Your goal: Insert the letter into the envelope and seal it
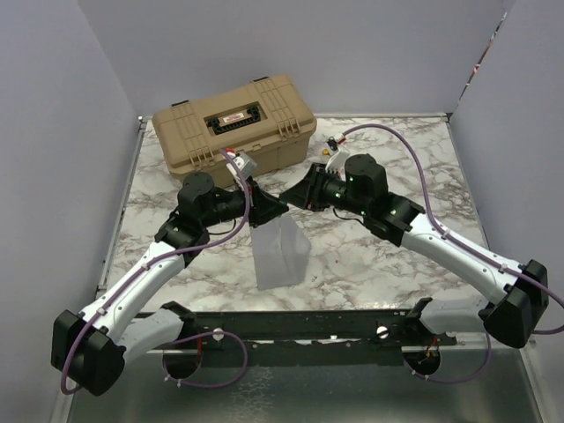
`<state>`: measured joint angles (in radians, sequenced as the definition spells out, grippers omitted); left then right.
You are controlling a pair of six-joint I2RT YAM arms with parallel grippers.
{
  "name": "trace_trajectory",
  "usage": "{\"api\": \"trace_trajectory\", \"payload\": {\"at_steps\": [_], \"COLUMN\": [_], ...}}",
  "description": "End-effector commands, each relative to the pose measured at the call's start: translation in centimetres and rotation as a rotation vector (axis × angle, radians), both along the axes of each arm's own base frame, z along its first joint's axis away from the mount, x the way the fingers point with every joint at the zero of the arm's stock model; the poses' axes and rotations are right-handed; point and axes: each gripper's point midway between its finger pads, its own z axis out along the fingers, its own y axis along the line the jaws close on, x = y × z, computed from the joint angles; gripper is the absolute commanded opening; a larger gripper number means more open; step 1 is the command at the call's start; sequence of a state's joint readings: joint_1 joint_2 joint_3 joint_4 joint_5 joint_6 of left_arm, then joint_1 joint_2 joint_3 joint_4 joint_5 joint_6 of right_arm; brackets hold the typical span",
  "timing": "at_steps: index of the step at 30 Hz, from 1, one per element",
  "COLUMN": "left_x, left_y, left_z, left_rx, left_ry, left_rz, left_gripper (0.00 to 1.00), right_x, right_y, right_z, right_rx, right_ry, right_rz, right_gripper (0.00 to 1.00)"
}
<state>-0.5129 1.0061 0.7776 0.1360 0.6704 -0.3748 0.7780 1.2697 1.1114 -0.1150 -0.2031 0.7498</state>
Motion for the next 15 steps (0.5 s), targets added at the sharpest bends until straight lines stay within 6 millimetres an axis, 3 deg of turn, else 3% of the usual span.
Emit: {"api": "trace_trajectory", "payload": {"at_steps": [1,3,4,7,12,15], "left_x": [-0.8,-2.2,-3.2,-4.9,-7.0,-7.8], "left_y": [0.0,-0.1,-0.2,-0.4,-0.7,-0.7], "left_z": [-0.4,-0.8,-0.7,-0.2,0.3,0.4], "left_rx": [0.034,0.044,0.039,0.024,0.006,-0.001], "left_ry": [-0.017,0.002,0.001,-0.011,-0.007,-0.006], "left_rz": [-0.037,-0.104,-0.155,-0.254,-0.407,-0.47], "left_gripper": [0.0,0.0,0.0,0.0,0.0,0.0], "right_x": [2.5,1.5,0.9,-1.2,-7.0,-8.5], "right_y": [-1.5,-1.9,-2.0,-2.2,-2.0,-2.3], "right_z": [1.5,2.7,3.2,3.5,2.2,1.5], "right_rx": [0.013,-0.029,-0.044,-0.073,-0.093,-0.095], "right_ry": [-0.089,-0.196,-0.239,-0.313,-0.412,-0.438], "right_rz": [-0.16,-0.08,-0.019,0.175,0.594,0.698], "right_gripper": [0.53,0.7,0.73,0.75,0.75,0.74]}}
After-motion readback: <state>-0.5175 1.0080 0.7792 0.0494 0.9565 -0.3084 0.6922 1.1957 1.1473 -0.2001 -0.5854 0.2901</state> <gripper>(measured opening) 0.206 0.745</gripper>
